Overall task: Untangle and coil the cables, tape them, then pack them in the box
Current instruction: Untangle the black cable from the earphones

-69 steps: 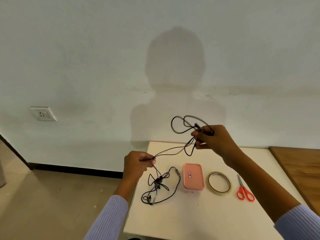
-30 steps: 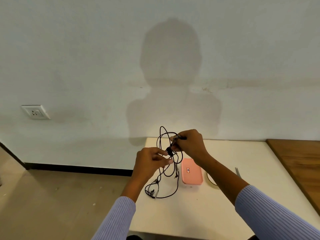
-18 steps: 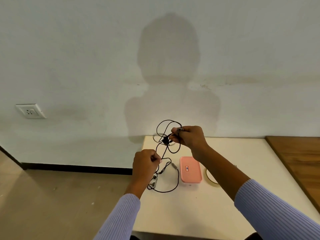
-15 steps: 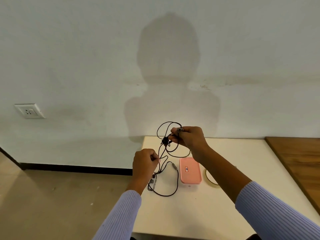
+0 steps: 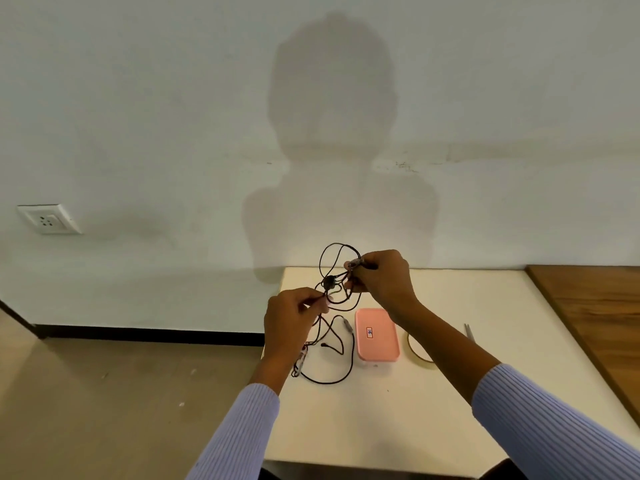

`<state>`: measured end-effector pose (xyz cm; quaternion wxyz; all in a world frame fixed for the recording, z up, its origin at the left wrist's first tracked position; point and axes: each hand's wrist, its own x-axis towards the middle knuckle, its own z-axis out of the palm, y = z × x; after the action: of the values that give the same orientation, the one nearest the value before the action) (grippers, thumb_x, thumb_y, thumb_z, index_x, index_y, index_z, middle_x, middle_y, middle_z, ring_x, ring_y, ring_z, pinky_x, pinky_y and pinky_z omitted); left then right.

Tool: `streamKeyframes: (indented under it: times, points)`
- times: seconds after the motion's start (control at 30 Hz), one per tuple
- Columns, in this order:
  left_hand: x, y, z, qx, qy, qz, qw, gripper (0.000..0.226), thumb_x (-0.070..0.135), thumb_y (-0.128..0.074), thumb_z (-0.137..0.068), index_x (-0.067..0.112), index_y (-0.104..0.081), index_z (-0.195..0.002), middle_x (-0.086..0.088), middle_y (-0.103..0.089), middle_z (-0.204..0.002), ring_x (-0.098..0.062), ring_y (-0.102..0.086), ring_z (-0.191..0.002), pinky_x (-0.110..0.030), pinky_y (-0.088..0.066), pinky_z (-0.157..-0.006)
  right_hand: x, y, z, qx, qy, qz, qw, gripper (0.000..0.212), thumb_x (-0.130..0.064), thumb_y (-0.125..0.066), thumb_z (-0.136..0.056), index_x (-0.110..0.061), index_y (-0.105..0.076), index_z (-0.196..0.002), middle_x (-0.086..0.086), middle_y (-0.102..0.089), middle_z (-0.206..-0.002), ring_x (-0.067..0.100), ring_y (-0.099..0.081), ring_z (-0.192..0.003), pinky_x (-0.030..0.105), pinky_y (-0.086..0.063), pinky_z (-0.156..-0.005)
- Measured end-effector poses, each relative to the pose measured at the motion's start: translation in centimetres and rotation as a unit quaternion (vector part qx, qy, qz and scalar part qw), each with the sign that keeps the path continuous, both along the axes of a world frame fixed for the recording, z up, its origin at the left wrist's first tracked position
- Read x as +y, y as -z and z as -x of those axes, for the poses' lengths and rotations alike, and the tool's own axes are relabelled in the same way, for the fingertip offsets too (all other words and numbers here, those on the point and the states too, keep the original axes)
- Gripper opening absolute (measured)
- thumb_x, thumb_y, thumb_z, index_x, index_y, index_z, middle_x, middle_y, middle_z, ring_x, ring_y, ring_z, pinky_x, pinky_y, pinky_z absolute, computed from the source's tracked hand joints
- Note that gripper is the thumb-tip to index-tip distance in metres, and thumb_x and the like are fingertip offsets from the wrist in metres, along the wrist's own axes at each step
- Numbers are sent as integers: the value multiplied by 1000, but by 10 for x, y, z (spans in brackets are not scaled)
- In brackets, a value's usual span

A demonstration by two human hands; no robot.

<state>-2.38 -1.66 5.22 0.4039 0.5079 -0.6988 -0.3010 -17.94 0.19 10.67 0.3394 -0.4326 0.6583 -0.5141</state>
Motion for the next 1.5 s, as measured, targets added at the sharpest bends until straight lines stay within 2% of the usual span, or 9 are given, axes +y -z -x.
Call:
streamKeyframes:
  times: [0.1, 0.27, 0.63, 0.8, 0.97, 1.07, 1.17, 1.37, 1.5]
  points:
    - [-5, -4, -5, 52, -8, -11, 999, 13, 24, -66, -86, 15, -74, -82, 7, -69, -64, -11, -63, -61, -16, -46, -57, 3, 7, 9, 112, -27, -14, 993, 15, 11, -54, -84, 8, -69, -83, -2, -62, -58, 3, -59, -41, 15, -55, -54]
    - [-13, -5, -7, 103, -65, -55, 991, 15, 22, -61, -90, 15, -71, -81, 2, -68, -64, -18, -65, -66, -32, -52, -66, 8, 15, 14, 214, -81, -43, 972, 17, 9, -56, -83, 4, -72, -87, 12, -69, -74, 18, -64, -55, 26, -58, -65]
    - [-25, 9, -16, 45, -132, -117, 983, 11, 17, -73, -80, 7, -73, -79, -8, -72, -75, -23, -68, -75, -43, -56, -79, 13, -17, 22, 75, -40, 22, 996, 18, 13, -53, -84, 4, -69, -84, -1, -64, -66, 4, -64, -47, 14, -53, -53]
    - [-23, 10, -19, -45, -90, -155, 983, 54, 20, -88, -61, -2, -68, -106, -15, -70, -107, -28, -66, -99, -31, -51, -85, 22, -31, 21, 85, -53, 33, 994, 19, 12, -53, -84, 3, -70, -84, -1, -65, -67, 5, -64, -48, 15, -54, -54]
    - [5, 22, -19, -127, -58, -87, 986, 19, 24, -76, -77, 8, -73, -87, -6, -73, -87, -16, -68, -73, -21, -49, -65, 41, -23, 18, 82, -61, 15, 995, 18, 9, -56, -84, -2, -70, -81, 3, -68, -70, 12, -69, -57, 21, -58, -62]
    - [25, 46, -14, -145, 76, -158, 974, 13, 17, -66, -84, 17, -70, -71, 1, -70, -70, -14, -66, -58, -25, -52, -61, 52, -11, 16, 70, -54, -6, 996, 17, 8, -57, -84, -1, -71, -83, 7, -70, -74, 22, -71, -64, 27, -60, -66]
    - [36, 71, -6, -182, 167, -216, 944, 13, 14, -59, -87, 15, -70, -81, 5, -67, -76, -6, -60, -63, -17, -46, -61, 61, -1, 15, 45, -43, -18, 998, 16, 7, -60, -84, -4, -71, -80, 11, -70, -74, 20, -70, -60, 28, -60, -66]
    - [13, 85, 9, -185, 121, -211, 952, 24, 8, -48, -91, 7, -69, -103, -5, -68, -107, -17, -62, -101, -16, -40, -78, 71, 11, 13, 43, -49, -39, 997, 23, 10, -56, -85, -6, -71, -80, 11, -69, -69, 13, -68, -53, 20, -57, -59]
    - [-7, 75, 12, -150, 49, -199, 967, 24, 6, -45, -91, 4, -68, -96, -7, -66, -91, -18, -56, -81, -23, -40, -63, 73, 12, 7, 52, -60, -39, 996, 21, 9, -55, -84, -3, -72, -83, 8, -68, -66, 13, -68, -53, 16, -54, -56]
